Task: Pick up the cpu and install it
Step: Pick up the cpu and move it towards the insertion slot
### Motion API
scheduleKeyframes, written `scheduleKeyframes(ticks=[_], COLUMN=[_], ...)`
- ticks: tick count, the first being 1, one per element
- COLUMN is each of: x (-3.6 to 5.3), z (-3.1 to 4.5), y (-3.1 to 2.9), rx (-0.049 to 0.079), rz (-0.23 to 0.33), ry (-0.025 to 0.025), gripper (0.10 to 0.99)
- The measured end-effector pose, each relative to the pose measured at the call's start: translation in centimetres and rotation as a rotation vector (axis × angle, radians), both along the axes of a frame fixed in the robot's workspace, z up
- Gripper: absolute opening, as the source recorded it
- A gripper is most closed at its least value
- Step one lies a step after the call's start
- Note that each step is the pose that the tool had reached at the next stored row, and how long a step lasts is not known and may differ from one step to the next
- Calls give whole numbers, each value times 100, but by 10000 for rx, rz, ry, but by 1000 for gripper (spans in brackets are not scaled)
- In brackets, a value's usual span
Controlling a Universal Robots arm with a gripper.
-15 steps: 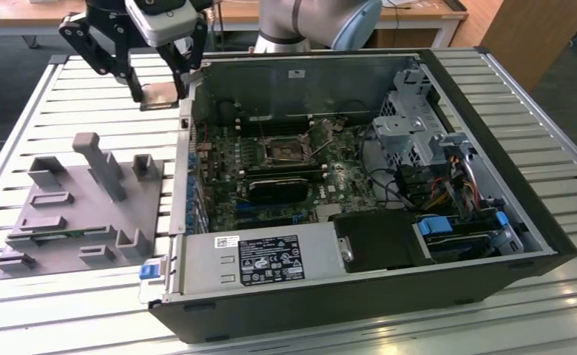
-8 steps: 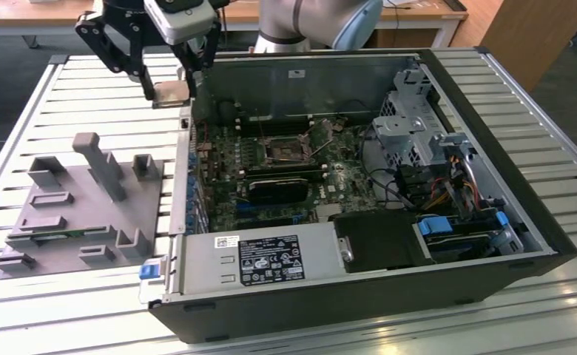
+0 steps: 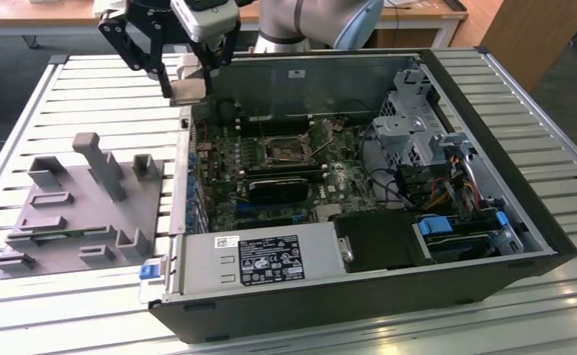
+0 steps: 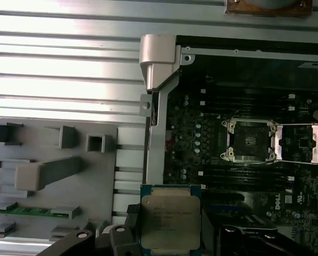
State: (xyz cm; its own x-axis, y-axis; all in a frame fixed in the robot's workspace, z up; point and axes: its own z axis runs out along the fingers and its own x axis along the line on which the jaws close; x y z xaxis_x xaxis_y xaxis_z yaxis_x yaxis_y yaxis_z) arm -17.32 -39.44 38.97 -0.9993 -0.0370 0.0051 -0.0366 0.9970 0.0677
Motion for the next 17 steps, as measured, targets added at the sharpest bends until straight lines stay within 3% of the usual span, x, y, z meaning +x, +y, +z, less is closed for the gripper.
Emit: scheduleKeyframes(ticks=[17], x=[453], z=[-30], y=[119], rx=[0], rz=[-40], ry=[0], gripper=[541])
